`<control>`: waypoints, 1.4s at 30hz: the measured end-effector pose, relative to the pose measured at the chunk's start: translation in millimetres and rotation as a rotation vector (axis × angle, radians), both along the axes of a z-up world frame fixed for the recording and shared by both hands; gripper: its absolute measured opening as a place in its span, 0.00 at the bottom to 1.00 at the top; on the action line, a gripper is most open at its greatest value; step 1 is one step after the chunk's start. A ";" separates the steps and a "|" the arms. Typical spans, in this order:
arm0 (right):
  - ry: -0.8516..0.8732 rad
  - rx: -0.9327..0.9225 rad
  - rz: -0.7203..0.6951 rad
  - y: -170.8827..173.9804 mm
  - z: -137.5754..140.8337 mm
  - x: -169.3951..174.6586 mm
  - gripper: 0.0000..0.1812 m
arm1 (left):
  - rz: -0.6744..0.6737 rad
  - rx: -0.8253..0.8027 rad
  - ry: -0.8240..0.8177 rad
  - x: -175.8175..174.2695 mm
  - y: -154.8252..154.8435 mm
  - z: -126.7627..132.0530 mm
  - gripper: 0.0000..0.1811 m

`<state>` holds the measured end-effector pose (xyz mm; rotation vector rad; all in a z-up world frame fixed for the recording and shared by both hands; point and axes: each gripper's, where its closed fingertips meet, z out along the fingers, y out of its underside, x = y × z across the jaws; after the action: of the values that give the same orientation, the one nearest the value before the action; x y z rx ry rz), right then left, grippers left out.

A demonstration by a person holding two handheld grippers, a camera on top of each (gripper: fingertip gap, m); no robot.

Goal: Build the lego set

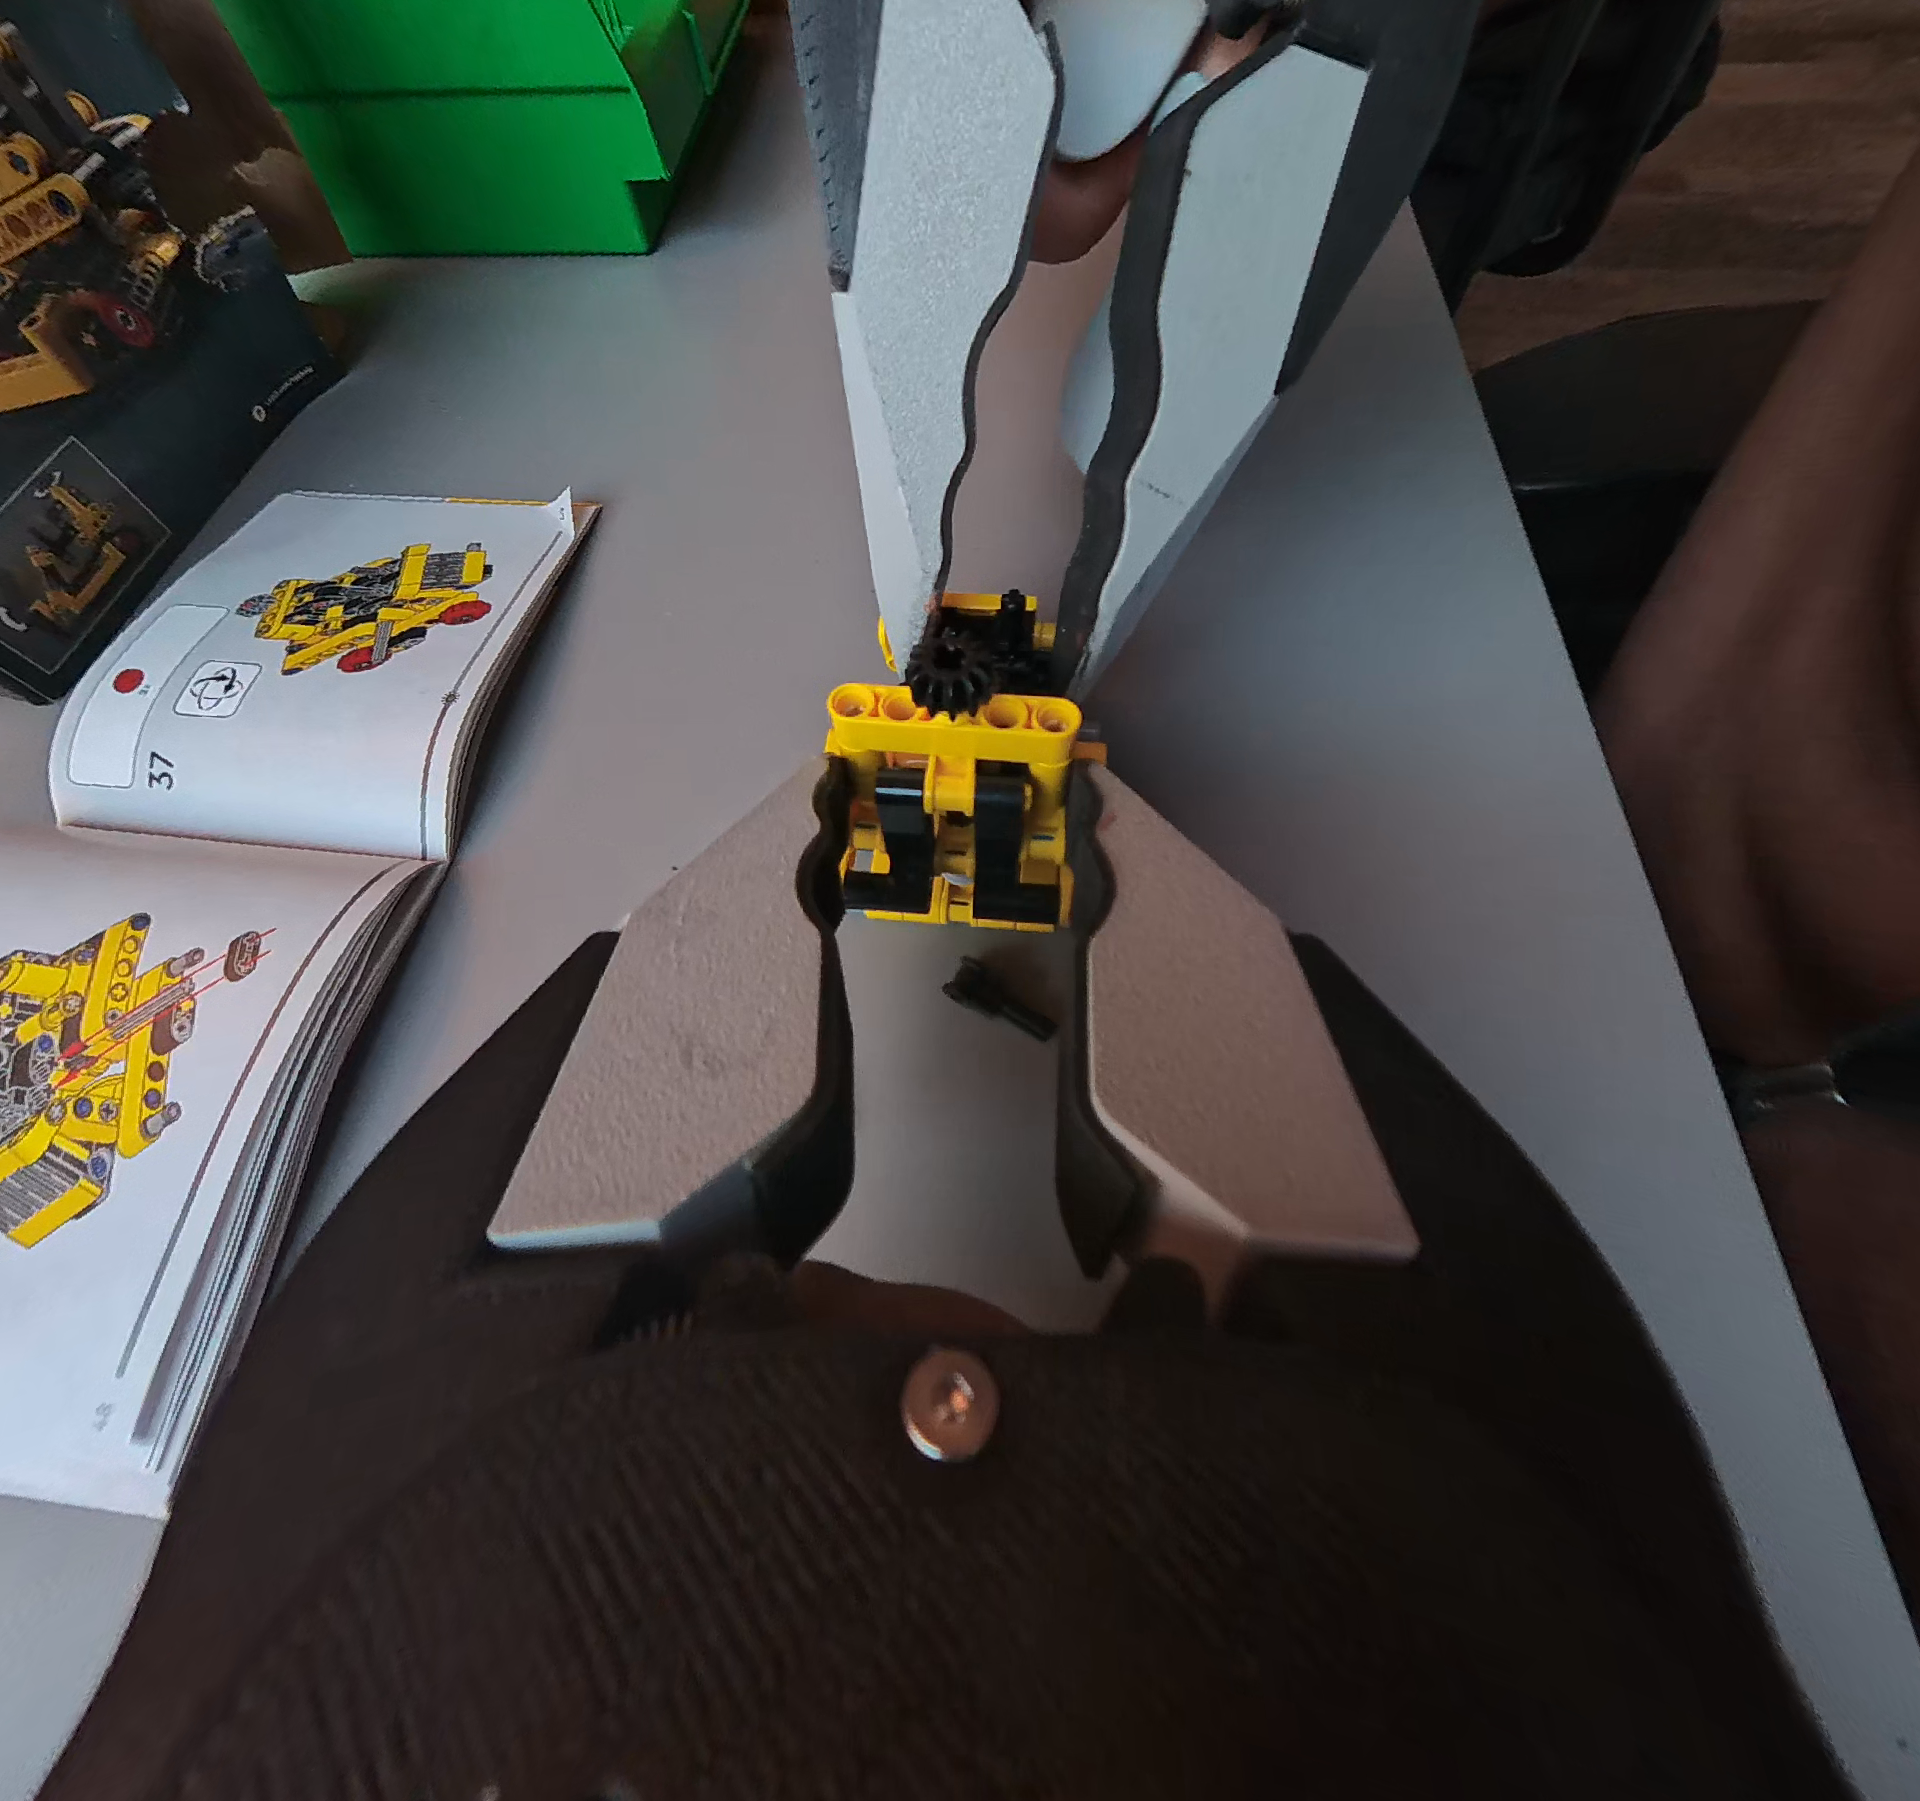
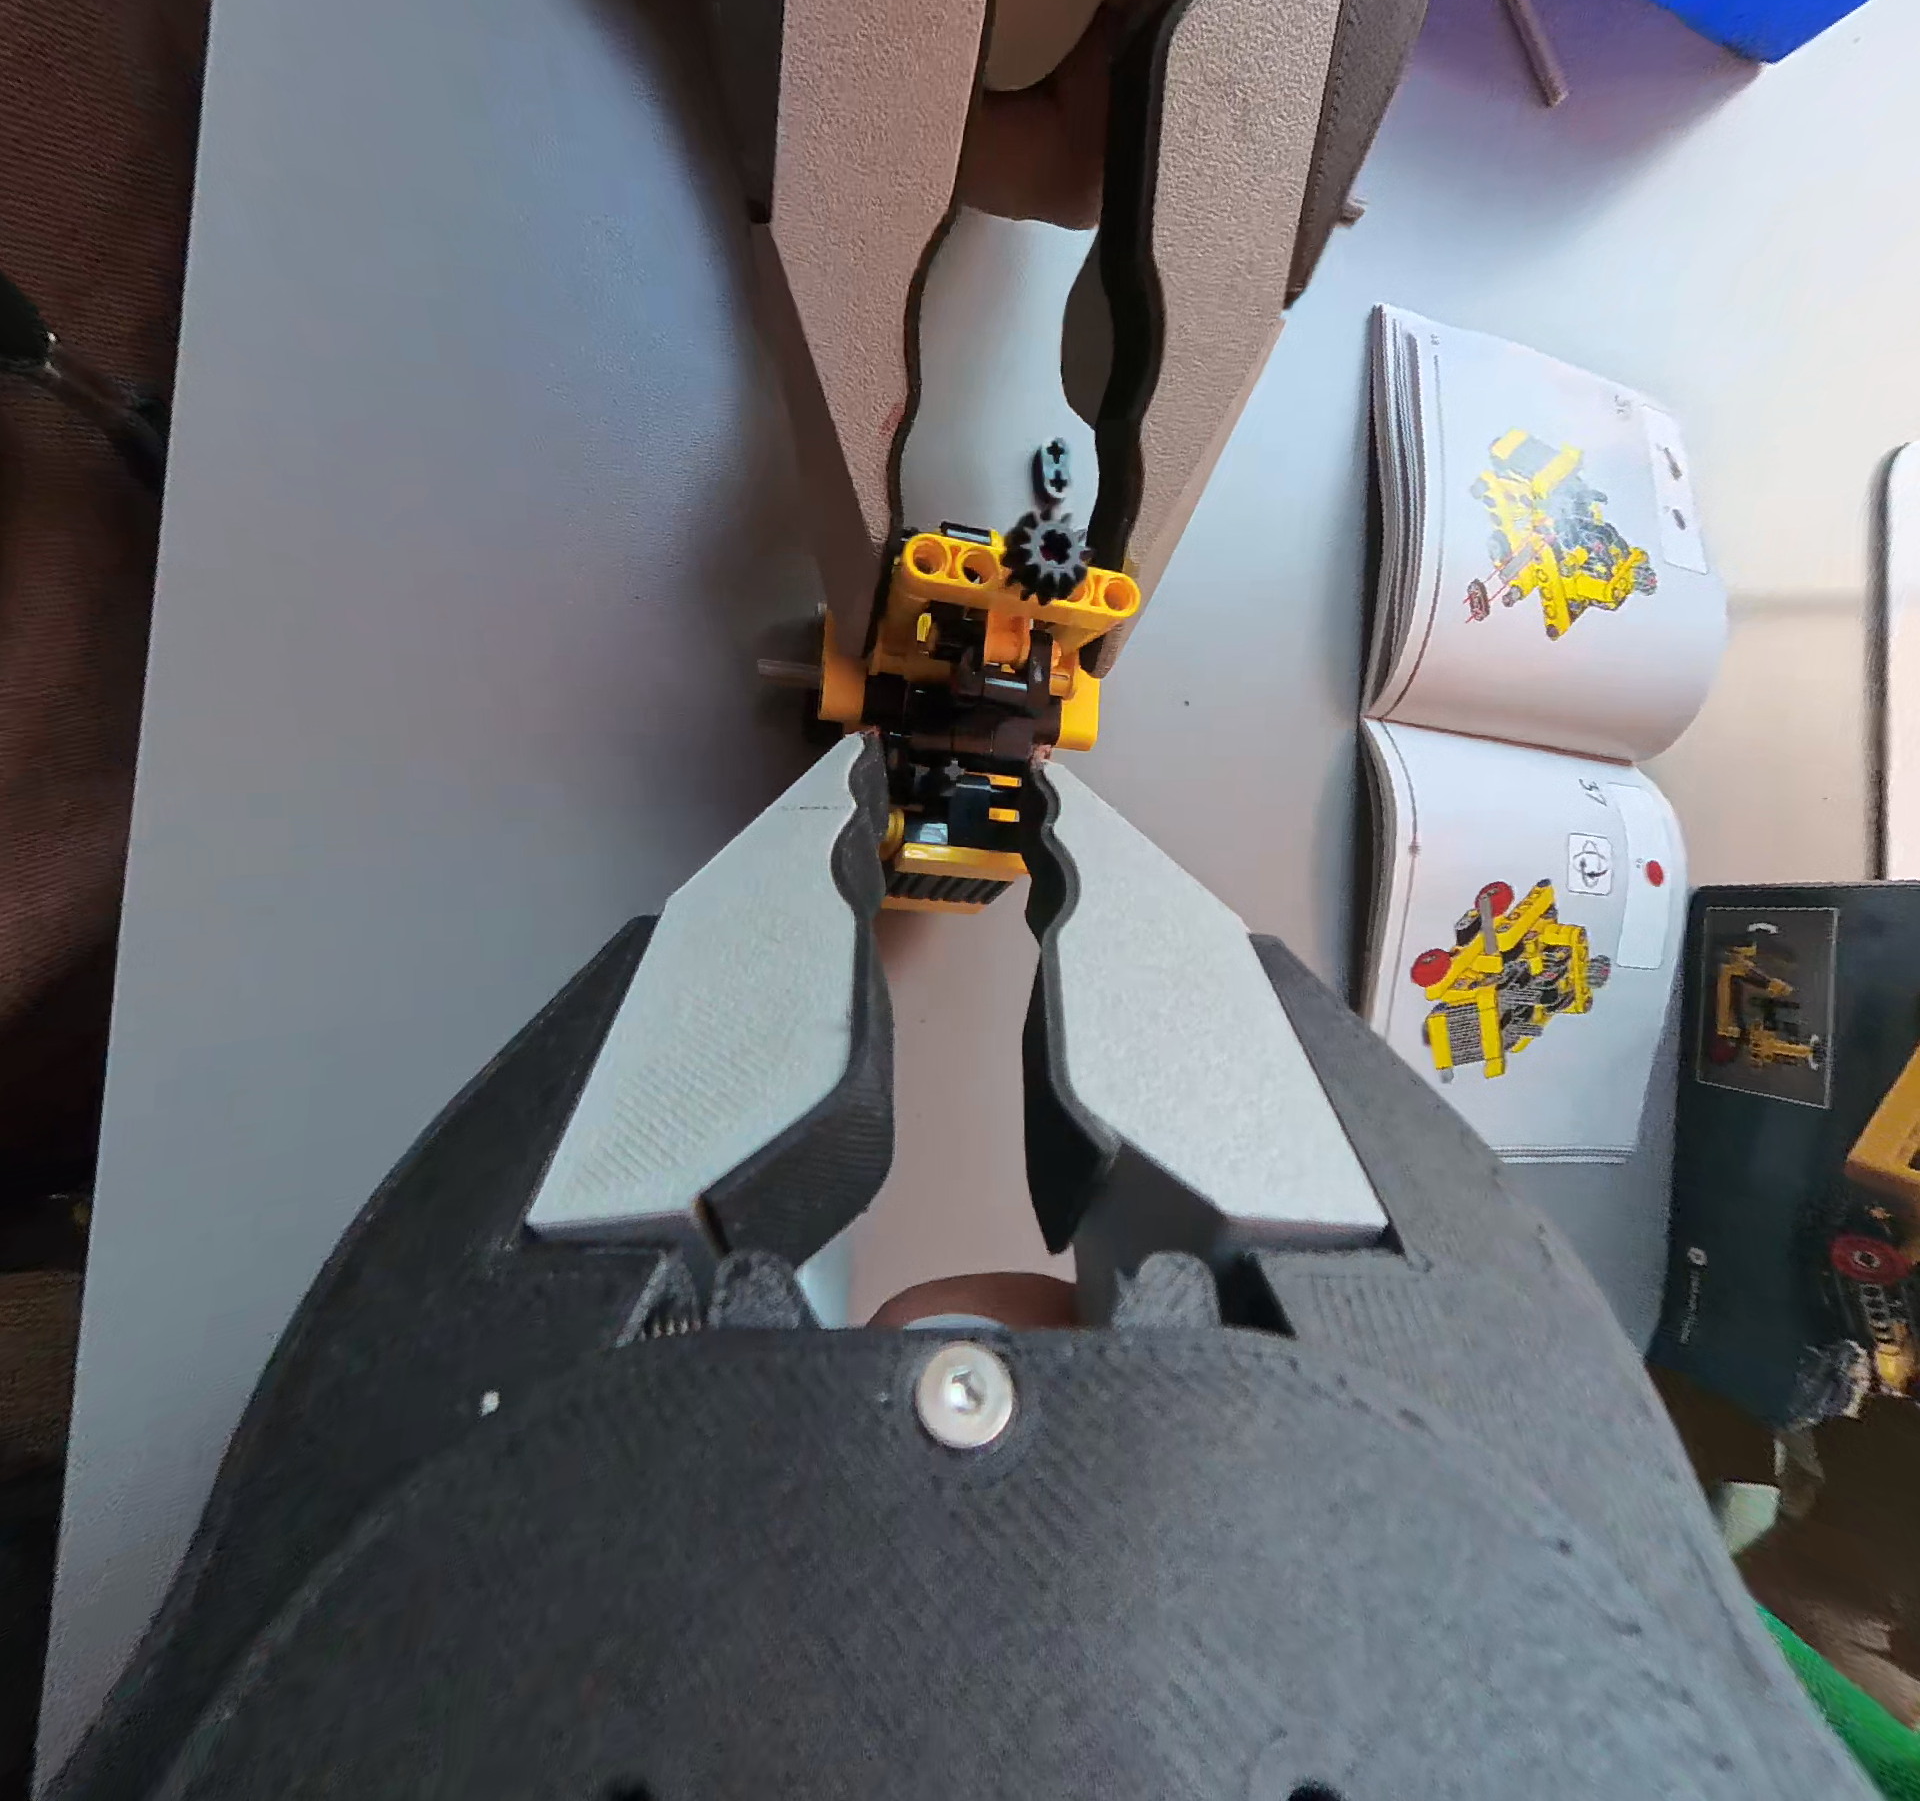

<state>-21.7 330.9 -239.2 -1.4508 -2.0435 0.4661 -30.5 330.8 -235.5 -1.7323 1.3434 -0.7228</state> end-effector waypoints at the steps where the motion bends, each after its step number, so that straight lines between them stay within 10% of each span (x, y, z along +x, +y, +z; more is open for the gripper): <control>1: 0.004 -0.026 -0.021 1.2 0.2 -0.6 0.13 | 0.005 0.002 0.000 -0.2 0.7 0.0 0.22; 42: -0.018 0.044 0.078 9.0 0.6 5.0 0.12 | 0.095 0.072 0.019 4.7 8.1 1.1 0.22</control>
<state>-16.7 339.9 -238.6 -1.3585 -2.1167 0.4386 -25.8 338.9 -234.3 -1.7369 1.2752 -0.5992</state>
